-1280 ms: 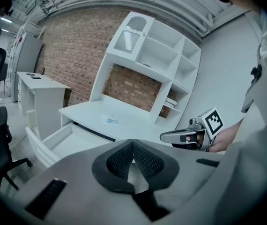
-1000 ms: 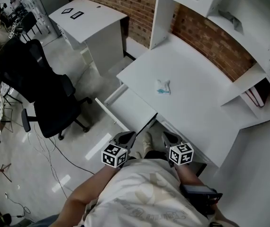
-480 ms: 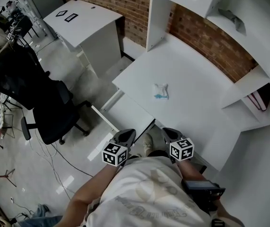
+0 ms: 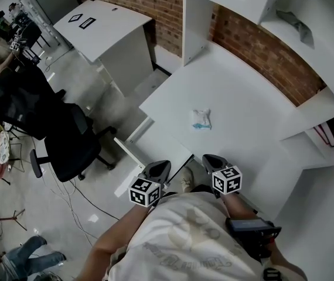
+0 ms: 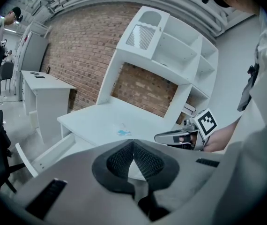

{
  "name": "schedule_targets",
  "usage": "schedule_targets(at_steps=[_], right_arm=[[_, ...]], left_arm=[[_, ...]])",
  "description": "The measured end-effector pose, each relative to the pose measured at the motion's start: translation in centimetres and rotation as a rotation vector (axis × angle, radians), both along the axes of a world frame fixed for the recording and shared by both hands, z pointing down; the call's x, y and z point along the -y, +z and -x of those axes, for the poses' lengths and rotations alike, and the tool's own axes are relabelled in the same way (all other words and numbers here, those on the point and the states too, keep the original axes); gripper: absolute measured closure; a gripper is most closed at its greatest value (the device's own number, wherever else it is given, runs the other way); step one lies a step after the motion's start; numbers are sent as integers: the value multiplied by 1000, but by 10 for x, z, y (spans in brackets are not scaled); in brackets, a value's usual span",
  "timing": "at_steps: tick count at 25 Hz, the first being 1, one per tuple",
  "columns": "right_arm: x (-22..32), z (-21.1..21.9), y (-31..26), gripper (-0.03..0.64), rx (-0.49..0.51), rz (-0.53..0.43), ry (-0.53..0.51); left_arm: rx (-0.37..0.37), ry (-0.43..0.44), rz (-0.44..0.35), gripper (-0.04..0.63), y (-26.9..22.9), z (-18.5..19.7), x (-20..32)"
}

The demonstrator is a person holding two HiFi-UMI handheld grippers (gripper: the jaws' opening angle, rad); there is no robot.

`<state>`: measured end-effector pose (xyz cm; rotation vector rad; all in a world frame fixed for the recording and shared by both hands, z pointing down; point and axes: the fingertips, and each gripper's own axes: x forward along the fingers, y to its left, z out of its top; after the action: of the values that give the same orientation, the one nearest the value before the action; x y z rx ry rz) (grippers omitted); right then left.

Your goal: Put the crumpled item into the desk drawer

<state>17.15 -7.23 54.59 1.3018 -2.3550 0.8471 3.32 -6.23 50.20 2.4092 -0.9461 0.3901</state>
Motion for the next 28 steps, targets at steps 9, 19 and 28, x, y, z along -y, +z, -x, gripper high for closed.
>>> schedule_targets(at_steps=[9, 19, 28], right_arm=[[47, -5, 16, 592, -21, 19, -32], [97, -12, 35, 568, -85, 35, -46], [129, -14, 53, 432, -153, 58, -51]], left_arm=[[23, -58, 13, 575, 5, 4, 24], [38, -140, 23, 575, 11, 14, 42], [38, -233, 43, 575, 19, 30, 41]])
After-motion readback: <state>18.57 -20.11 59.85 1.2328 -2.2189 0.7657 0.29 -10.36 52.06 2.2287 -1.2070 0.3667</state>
